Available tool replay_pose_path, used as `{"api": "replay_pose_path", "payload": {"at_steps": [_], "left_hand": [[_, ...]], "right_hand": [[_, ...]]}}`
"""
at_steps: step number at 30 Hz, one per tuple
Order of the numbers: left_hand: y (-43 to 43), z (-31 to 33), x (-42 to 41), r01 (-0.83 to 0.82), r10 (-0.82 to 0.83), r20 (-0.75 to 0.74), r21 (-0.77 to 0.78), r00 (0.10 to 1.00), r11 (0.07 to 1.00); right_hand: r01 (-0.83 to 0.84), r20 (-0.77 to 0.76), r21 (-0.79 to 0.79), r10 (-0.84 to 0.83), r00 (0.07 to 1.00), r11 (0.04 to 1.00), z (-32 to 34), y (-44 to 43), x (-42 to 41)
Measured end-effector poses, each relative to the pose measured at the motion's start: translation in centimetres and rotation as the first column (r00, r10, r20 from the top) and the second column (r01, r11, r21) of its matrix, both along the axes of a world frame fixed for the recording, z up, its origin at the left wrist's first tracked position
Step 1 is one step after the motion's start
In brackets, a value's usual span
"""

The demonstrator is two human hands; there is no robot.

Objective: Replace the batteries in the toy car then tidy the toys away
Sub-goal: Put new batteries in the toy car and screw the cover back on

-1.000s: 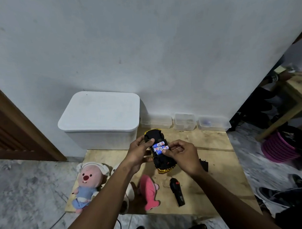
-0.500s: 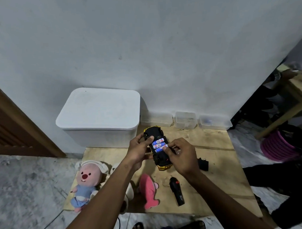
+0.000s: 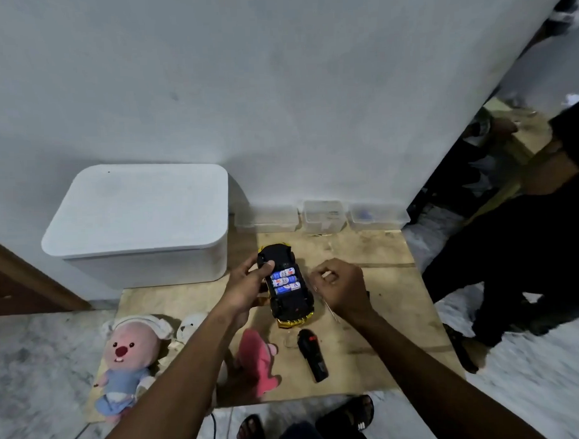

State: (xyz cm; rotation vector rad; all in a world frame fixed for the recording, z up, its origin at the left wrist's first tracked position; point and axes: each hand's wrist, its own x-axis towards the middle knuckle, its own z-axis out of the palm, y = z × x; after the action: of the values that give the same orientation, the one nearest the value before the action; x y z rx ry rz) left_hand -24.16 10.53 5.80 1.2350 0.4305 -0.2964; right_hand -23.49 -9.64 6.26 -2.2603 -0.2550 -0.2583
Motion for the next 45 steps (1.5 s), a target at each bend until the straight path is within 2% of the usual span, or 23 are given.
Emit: {"api": "replay_pose_path", "payload": {"at_steps": [3,5,8,13,22,24,28,32,35,39,45], "left_hand": [[-0.4,-0.6,0.0,-0.014,0.014,-0.028,-0.005,0.999,1.000],[-0.8,-0.9,0.0,-0.015,0.015,-0.041,0.003,0.999,1.000],[-1.4,-1.2,0.0,0.005,-0.004,-0.054,0.020,0.999,1.000],[-2.3,-1.2,0.5,0.027,-0.023,-0.073,0.050,0.997,0.998],[-3.8,-1.2,0.7,0.041,-0.036,-0.079,0.062,0.996,0.997],[-4.0,-1.3,0.6,0.039,-0.034,-0.084,0.061,0.996,0.997],[-4.0,-1.0,0.1,0.033,-0.029,-0.086,0.044,0.996,0.999],[-3.4,-0.4,-0.4,0.009,-0.007,-0.074,0.018,0.997,1.000],[-3.0,0.2,-0.9,-0.030,0.030,-0.069,0.004,0.997,1.000],[-1.8,0.7,-1.6,-0.066,0.066,-0.059,-0.009,0.996,0.998],[-0.2,1.7,-2.7,-0.080,0.080,-0.018,-0.011,0.997,0.997]], "right_hand": [[0.251,-0.220,-0.030,-0.252,0.942,0.967,-2.3,-3.5,2.2],[0.313,-0.346,-0.122,-0.336,0.876,0.942,-4.7,-6.3,3.4],[0.233,-0.486,-0.219,-0.313,0.816,0.947,-7.6,-9.4,4.2],[0.037,-0.593,-0.418,-0.304,0.746,0.908,-10.9,-12.1,5.3],[-0.008,-0.551,-0.475,-0.290,0.783,0.880,-12.4,-13.1,5.7],[0.044,-0.551,-0.437,-0.306,0.776,0.899,-12.2,-13.3,5.4],[0.198,-0.575,-0.254,-0.312,0.757,0.947,-11.8,-13.9,5.1],[0.251,-0.621,-0.041,-0.221,0.752,0.967,-9.6,-13.8,4.8],[0.300,-0.628,0.184,-0.123,0.768,0.936,-6.4,-12.8,4.4],[0.259,-0.584,0.380,0.013,0.812,0.888,-1.2,-10.1,4.7],[0.009,-0.482,0.469,0.247,0.841,0.883,6.0,-4.3,3.4]]}}
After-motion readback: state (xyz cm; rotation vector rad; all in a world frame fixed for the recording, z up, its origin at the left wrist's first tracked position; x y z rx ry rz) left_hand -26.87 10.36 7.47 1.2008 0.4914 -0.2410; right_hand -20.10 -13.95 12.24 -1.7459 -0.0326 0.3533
